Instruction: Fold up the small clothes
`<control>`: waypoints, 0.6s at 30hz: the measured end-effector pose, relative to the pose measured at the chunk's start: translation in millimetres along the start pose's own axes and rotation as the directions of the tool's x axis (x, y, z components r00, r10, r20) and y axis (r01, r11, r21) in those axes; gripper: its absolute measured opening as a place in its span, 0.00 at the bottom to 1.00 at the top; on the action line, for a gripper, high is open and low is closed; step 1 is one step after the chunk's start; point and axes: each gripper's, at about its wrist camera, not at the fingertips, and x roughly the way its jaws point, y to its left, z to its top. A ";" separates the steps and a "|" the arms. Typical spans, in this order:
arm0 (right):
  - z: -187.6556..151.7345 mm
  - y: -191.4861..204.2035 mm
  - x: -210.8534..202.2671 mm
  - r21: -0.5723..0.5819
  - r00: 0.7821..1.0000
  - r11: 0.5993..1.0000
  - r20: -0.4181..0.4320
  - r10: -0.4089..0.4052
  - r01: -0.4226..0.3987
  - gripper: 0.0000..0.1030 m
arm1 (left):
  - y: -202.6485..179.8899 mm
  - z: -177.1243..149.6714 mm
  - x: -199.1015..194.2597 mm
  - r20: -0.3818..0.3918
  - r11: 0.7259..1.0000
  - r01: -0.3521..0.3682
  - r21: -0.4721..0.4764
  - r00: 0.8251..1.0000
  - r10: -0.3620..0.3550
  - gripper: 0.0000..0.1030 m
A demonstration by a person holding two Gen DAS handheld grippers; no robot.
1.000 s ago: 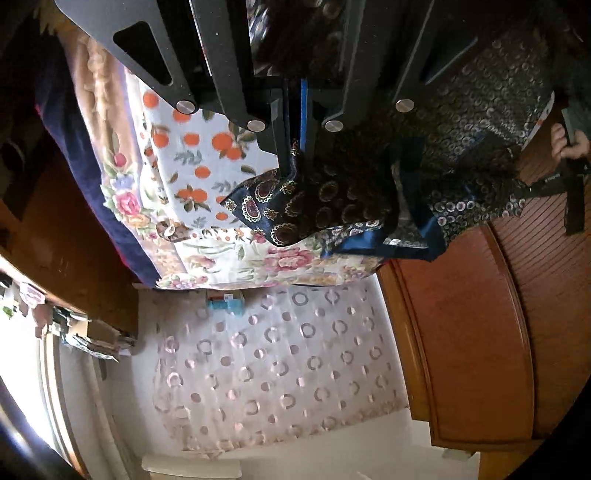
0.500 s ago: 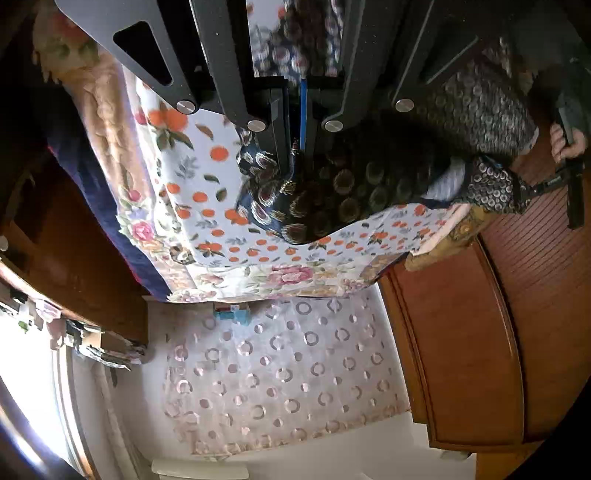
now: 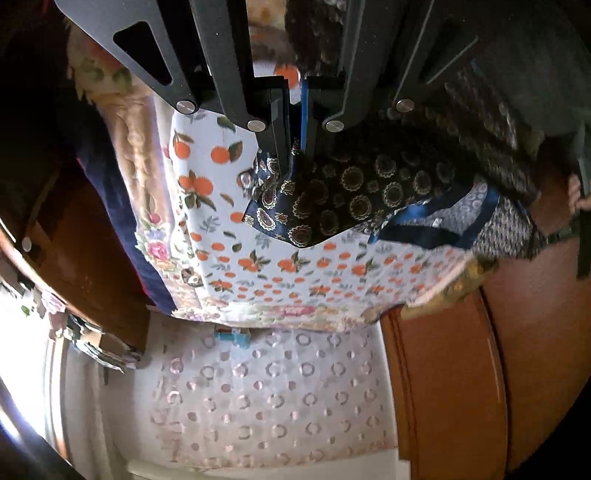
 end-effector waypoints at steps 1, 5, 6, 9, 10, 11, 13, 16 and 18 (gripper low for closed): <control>3.3 0.0 -2.5 -0.004 1.000 1.000 0.000 -0.003 0.003 0.03 | -0.5 1.7 0.3 -0.003 1.000 -0.002 0.005 1.000 0.002 0.07; 14.5 -0.9 -14.5 -0.022 1.000 0.999 0.020 -0.023 0.023 0.11 | 3.1 11.6 -4.1 0.025 1.000 0.015 0.002 1.000 -0.015 0.41; 14.5 -0.2 -19.1 -0.027 0.999 0.999 0.023 -0.035 0.036 0.12 | 4.2 14.2 -4.4 0.029 1.000 0.023 -0.004 0.999 -0.022 0.52; 19.0 -0.5 -27.2 -0.028 0.998 0.998 0.040 -0.046 0.048 0.12 | 8.4 21.8 0.7 0.035 1.000 0.016 -0.014 0.999 -0.016 0.64; 19.5 -1.6 -28.3 -0.024 0.998 0.998 0.044 -0.049 0.050 0.12 | 8.6 23.7 2.9 0.033 1.000 0.012 -0.013 0.999 -0.011 0.65; 21.3 -2.1 -30.2 -0.020 0.997 0.998 0.048 -0.054 0.055 0.13 | 9.6 25.8 7.4 0.026 1.000 0.003 -0.010 1.000 -0.003 0.65; 21.6 -3.4 -32.2 -0.019 0.997 0.998 0.051 -0.057 0.058 0.14 | 11.7 29.5 17.0 0.016 1.000 0.001 -0.003 1.000 -0.001 0.65; 21.0 -4.2 -26.3 -0.021 0.996 0.997 0.059 -0.067 0.069 0.30 | 11.9 34.5 31.7 -0.005 1.000 -0.008 0.017 1.000 0.008 0.65; 19.5 -8.0 -14.3 -0.015 0.997 0.998 0.058 -0.060 0.061 0.50 | 13.3 37.3 44.0 -0.023 0.999 -0.021 0.030 1.000 0.021 0.65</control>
